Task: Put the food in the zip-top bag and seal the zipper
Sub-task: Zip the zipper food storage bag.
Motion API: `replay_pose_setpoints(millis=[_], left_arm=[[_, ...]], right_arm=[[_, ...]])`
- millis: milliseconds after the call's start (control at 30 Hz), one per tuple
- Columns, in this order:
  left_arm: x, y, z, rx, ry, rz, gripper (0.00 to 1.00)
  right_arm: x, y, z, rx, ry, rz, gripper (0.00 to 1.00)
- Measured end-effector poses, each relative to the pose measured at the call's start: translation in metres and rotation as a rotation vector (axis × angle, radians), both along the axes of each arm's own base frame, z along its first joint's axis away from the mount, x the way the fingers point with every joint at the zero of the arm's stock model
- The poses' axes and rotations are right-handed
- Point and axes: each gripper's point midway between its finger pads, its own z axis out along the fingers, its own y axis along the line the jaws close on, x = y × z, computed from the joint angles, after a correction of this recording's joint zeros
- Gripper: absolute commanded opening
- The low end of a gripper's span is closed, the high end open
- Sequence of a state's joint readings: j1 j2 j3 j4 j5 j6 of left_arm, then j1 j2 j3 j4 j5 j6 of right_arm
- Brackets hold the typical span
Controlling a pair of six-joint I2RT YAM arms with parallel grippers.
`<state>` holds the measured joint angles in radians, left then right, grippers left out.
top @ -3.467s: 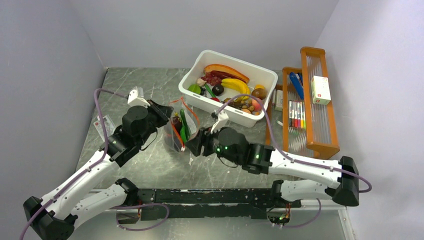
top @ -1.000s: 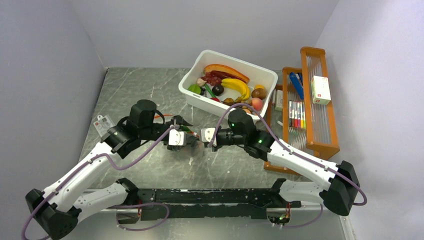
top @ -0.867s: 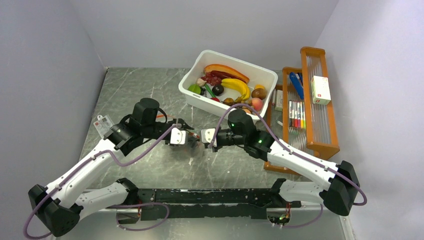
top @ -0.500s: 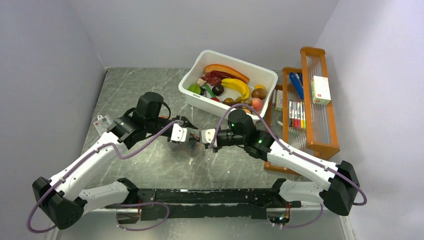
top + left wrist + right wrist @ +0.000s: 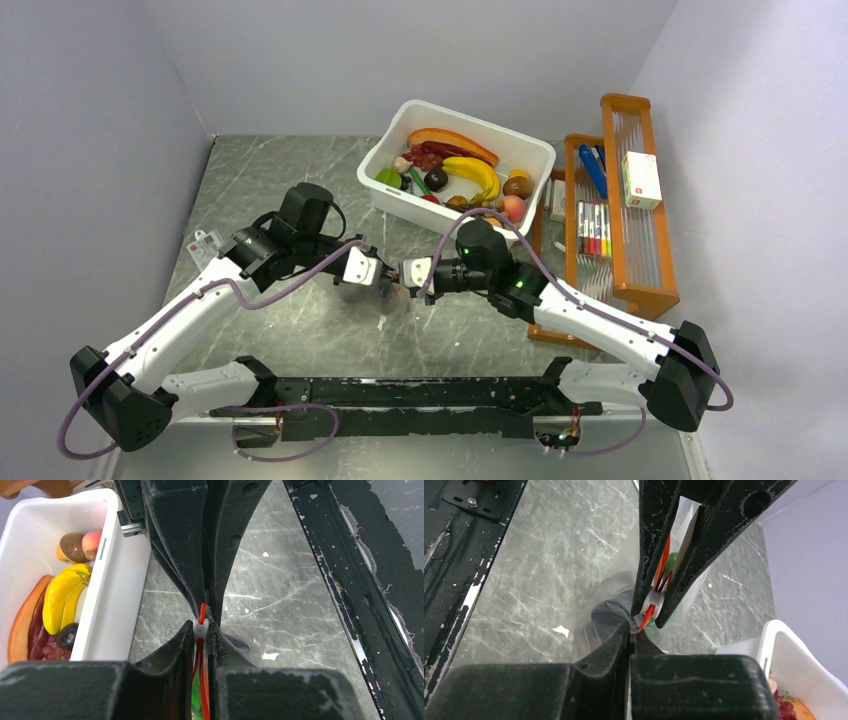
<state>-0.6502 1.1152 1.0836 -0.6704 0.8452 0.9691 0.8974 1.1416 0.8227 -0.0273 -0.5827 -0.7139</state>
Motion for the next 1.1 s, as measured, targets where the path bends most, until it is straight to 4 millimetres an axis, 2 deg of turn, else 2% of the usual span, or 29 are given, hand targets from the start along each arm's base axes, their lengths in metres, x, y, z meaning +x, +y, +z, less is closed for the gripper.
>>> replay_pose_setpoints(millis=[67, 100, 133, 167, 200, 300, 367, 467, 633, 700, 800, 867, 1033, 1067, 1100], left_arm=[[0.0, 0.0, 0.001, -0.002, 0.0, 0.001, 0.07], [0.0, 0.0, 0.001, -0.002, 0.003, 0.003, 0.07], [0.0, 0.0, 0.001, -0.001, 0.007, 0.006, 0.07], [0.0, 0.0, 0.001, -0.001, 0.011, 0.01, 0.07], [0.001, 0.0, 0.002, -0.004, 0.012, 0.012, 0.07], [0.002, -0.001, 0.005, -0.015, 0.011, 0.023, 0.07], [0.002, -0.001, 0.009, -0.025, 0.008, 0.03, 0.07], [0.002, -0.002, 0.015, -0.044, -0.002, 0.036, 0.07], [0.003, -0.003, 0.017, -0.057, -0.005, 0.042, 0.07], [0.003, -0.003, 0.017, -0.055, 0.0, 0.043, 0.07], [0.003, -0.003, 0.016, -0.055, 0.003, 0.046, 0.07], [0.003, -0.002, 0.014, -0.052, 0.006, 0.048, 0.07], [0.003, -0.002, 0.014, -0.051, 0.004, 0.049, 0.07], [0.003, -0.002, 0.014, -0.052, 0.004, 0.049, 0.07], [0.003, -0.002, 0.014, -0.053, 0.002, 0.05, 0.07]], right_arm=[[0.001, 0.0, 0.001, 0.004, -0.002, -0.003, 0.01], [0.001, 0.0, 0.001, 0.006, -0.001, -0.008, 0.13], [0.003, 0.0, 0.001, 0.01, 0.003, -0.018, 0.29], [0.003, 0.0, 0.0, 0.013, 0.01, -0.025, 0.4], [0.004, 0.0, -0.001, 0.017, 0.019, -0.037, 0.43], [0.002, -0.003, -0.006, 0.036, 0.041, -0.055, 0.43], [0.001, -0.004, -0.009, 0.044, 0.057, -0.06, 0.38], [0.003, -0.002, -0.006, 0.07, 0.068, -0.075, 0.34], [0.008, 0.006, 0.002, 0.149, 0.096, -0.096, 0.33], [0.008, 0.007, 0.001, 0.154, 0.104, -0.098, 0.38], [0.01, 0.011, -0.001, 0.16, 0.127, -0.102, 0.52], [0.01, 0.012, -0.003, 0.159, 0.142, -0.102, 0.55], [0.008, 0.013, -0.002, 0.167, 0.153, -0.093, 0.49], [0.008, 0.013, -0.001, 0.168, 0.153, -0.093, 0.43], [0.008, 0.014, -0.001, 0.17, 0.155, -0.094, 0.32]])
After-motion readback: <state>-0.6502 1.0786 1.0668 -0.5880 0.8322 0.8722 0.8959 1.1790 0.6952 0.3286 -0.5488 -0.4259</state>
